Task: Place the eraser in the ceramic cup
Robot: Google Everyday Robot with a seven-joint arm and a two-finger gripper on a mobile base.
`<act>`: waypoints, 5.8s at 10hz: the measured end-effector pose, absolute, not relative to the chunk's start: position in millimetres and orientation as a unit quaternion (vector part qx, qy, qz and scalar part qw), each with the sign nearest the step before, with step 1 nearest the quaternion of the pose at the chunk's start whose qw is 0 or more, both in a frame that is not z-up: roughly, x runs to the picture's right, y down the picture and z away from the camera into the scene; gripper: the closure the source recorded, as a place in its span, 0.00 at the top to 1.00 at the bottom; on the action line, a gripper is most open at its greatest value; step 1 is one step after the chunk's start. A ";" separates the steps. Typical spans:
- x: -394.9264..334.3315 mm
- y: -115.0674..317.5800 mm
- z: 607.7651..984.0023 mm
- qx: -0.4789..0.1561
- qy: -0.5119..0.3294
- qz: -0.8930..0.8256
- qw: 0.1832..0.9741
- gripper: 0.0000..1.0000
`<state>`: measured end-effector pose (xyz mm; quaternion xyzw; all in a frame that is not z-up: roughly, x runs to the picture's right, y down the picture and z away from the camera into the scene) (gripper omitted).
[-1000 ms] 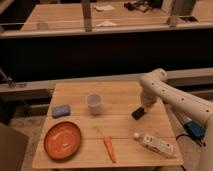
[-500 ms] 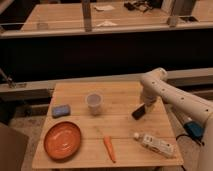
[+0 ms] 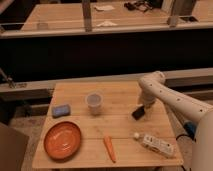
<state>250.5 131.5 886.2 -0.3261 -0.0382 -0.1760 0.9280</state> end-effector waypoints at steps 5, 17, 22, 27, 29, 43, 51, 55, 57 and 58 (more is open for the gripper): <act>262.4 119.5 867.0 -0.320 -0.038 -0.185 0.928 0.20; 255.4 114.9 876.0 -0.315 -0.053 -0.204 0.925 0.40; 256.1 106.3 873.4 -0.307 -0.058 -0.216 0.925 0.34; 253.2 108.1 881.0 -0.307 -0.067 -0.225 0.922 0.53; 252.3 106.7 882.9 -0.306 -0.070 -0.229 0.921 0.61; 260.3 118.4 896.8 -0.314 -0.077 -0.246 0.914 0.51; 258.3 82.0 863.4 -0.299 -0.073 -0.259 0.916 0.11; 259.3 66.8 848.0 -0.298 -0.077 -0.262 0.915 0.41; 253.7 83.2 863.5 -0.300 -0.083 -0.272 0.910 0.66; 253.2 87.4 867.3 -0.300 -0.084 -0.276 0.909 0.71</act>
